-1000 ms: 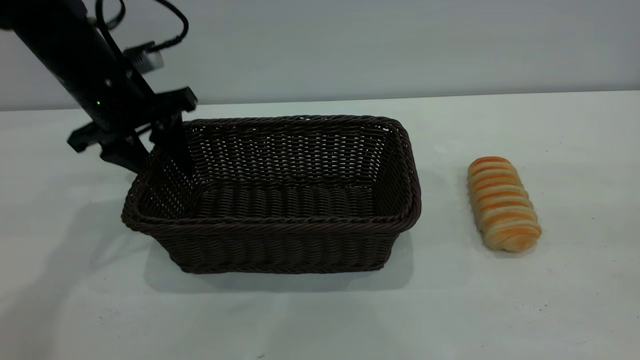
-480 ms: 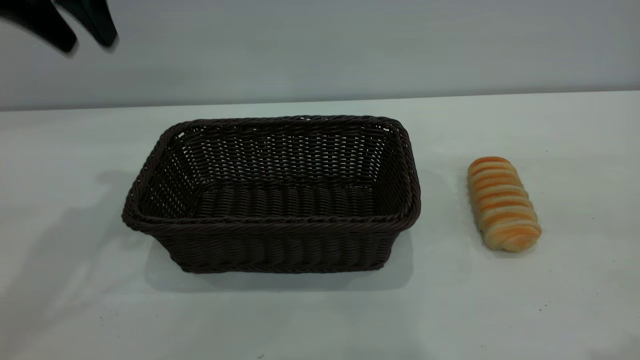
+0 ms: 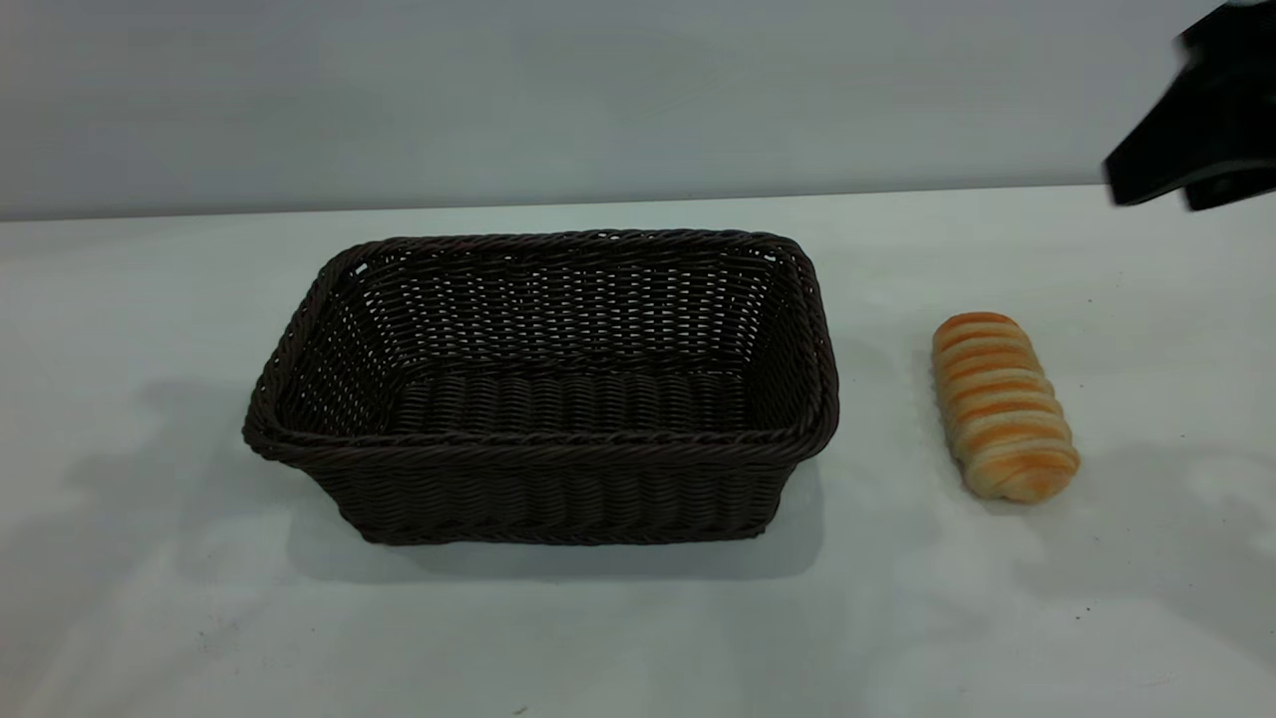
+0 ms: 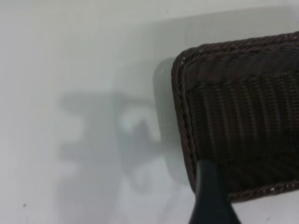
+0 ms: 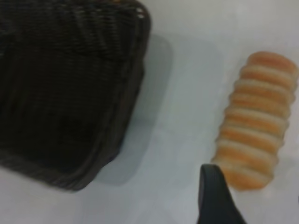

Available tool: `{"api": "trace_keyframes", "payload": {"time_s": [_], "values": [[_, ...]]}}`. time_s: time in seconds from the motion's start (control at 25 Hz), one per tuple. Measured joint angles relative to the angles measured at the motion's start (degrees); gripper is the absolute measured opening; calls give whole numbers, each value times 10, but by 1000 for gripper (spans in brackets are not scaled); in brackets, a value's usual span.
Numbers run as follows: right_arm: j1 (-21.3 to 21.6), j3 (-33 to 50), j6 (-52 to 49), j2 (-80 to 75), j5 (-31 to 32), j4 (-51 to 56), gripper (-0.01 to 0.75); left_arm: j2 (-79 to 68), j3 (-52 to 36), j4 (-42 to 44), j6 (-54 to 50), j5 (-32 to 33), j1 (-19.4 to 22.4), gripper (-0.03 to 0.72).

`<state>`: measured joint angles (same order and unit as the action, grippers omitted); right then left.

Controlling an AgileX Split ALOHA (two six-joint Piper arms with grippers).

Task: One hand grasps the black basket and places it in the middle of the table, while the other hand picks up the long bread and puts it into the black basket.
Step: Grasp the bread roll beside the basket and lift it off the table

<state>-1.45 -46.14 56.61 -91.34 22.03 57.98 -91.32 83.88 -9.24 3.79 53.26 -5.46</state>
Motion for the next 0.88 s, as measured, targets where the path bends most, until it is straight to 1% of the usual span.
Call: {"api": "trace_keyframes", "payload": {"time_s": [0.16, 0.28, 0.52, 0.64, 0.72, 0.8, 0.88], "values": [[0, -34, 48, -91, -54, 29, 409, 17, 0, 10, 0, 21, 0, 517], [0, -56, 79, -158, -82, 59, 409, 20, 0, 9, 0, 32, 0, 517], [-2, -97, 144, -266, -84, 129, 409, 20, 0, 8, 0, 42, 0, 517], [-16, -107, 174, -307, -84, 162, 406, 20, 0, 8, 0, 42, 0, 517], [-26, -111, 191, -332, -88, 179, 382, 20, 0, 8, 0, 43, 0, 517], [-30, -113, 200, -342, -92, 188, 330, 20, 0, 8, 0, 43, 0, 517], [-30, -114, 202, -343, -92, 191, 237, 20, 0, 8, 0, 45, 0, 517]]}}
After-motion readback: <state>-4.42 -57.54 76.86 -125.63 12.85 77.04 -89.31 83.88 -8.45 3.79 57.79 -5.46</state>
